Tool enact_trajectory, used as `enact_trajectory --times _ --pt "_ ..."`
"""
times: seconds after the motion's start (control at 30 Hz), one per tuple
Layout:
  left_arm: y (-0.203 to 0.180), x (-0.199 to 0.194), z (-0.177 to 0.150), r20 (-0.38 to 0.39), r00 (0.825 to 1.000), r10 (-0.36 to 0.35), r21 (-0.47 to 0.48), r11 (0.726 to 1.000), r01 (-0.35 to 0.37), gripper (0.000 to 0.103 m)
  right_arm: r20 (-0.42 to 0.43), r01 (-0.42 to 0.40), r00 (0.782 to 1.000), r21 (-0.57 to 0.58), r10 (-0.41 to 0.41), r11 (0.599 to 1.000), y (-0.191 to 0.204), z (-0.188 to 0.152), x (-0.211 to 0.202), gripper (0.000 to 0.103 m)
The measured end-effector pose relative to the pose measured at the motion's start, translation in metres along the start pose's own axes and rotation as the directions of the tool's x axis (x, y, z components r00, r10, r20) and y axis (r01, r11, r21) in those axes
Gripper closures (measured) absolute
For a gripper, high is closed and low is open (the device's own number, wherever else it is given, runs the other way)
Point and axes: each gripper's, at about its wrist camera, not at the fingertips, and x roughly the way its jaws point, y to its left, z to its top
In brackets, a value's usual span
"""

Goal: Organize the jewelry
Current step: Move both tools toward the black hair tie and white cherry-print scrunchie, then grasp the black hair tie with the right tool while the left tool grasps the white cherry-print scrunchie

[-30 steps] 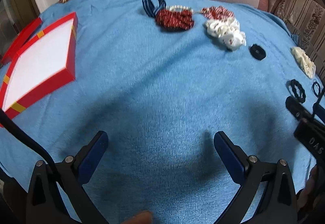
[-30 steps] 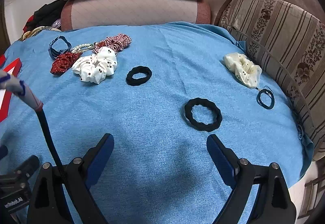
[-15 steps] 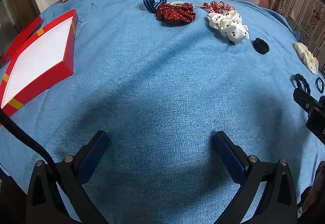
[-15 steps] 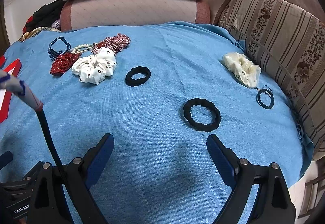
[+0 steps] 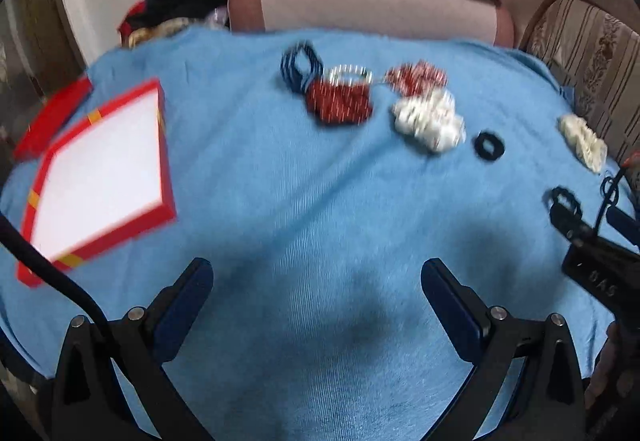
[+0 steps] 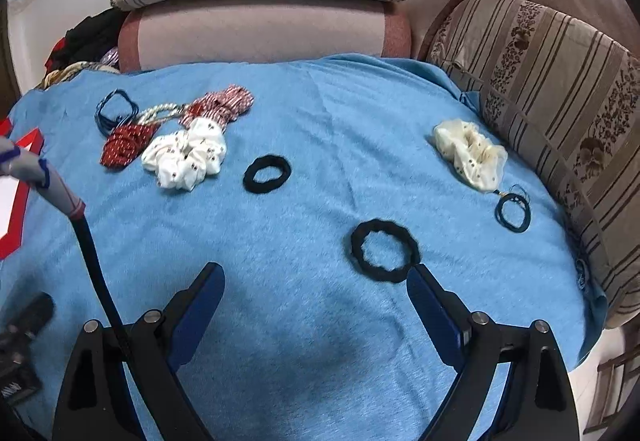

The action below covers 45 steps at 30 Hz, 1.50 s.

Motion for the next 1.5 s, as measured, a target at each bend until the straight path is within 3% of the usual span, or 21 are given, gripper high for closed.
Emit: enact_trajectory --times 0.27,0.5,0.63,0.7,0.8,1.0,1.27,1.5 --pt "-0.019 -0.024 0.028 0.122 0.992 0.022 0.068 0.997 -0.031 0.000 0.028 -0.020 0.999 0.036 0.019 0.999 -0.021 0.012 -0.004 0.008" --pt "-0.016 -0.014 0.058 0.133 0.990 -0.038 0.085 0.996 0.027 0.000 -0.014 -0.077 0.997 0.096 0.078 0.992 -0.046 0.022 0.014 0.008" --pt "-0.014 0.006 0.073 0.130 0.990 -0.054 0.088 0.995 0.043 0.000 -0.037 -0.100 0.994 0.061 0.102 0.993 -0.040 0.029 0.028 0.012" --pt "-0.014 0.017 0.080 0.113 0.991 -0.071 0.100 0.993 0.059 0.000 -0.053 -0.152 0.987 0.052 0.155 0.987 -0.034 0.036 0.039 0.015" --pt "-0.018 0.034 0.087 0.074 0.992 -0.102 0.113 0.989 0.093 0.006 -0.089 -0.213 0.972 0.066 0.219 0.975 -0.029 0.046 0.057 0.029" --pt "-0.033 0.071 0.099 -0.025 0.982 -0.189 0.121 0.974 0.190 0.031 -0.095 -0.282 0.953 0.072 0.289 0.957 -0.017 0.066 0.089 0.032" --pt "-0.051 0.112 0.112 -0.105 0.946 -0.308 0.057 0.948 0.315 0.033 -0.123 -0.338 0.928 0.126 0.352 0.933 -0.018 0.072 0.121 0.033" --pt "-0.063 0.139 0.120 -0.149 0.921 -0.359 0.029 0.930 0.367 0.033 -0.134 -0.351 0.922 0.106 0.363 0.930 -0.014 0.071 0.135 0.047"
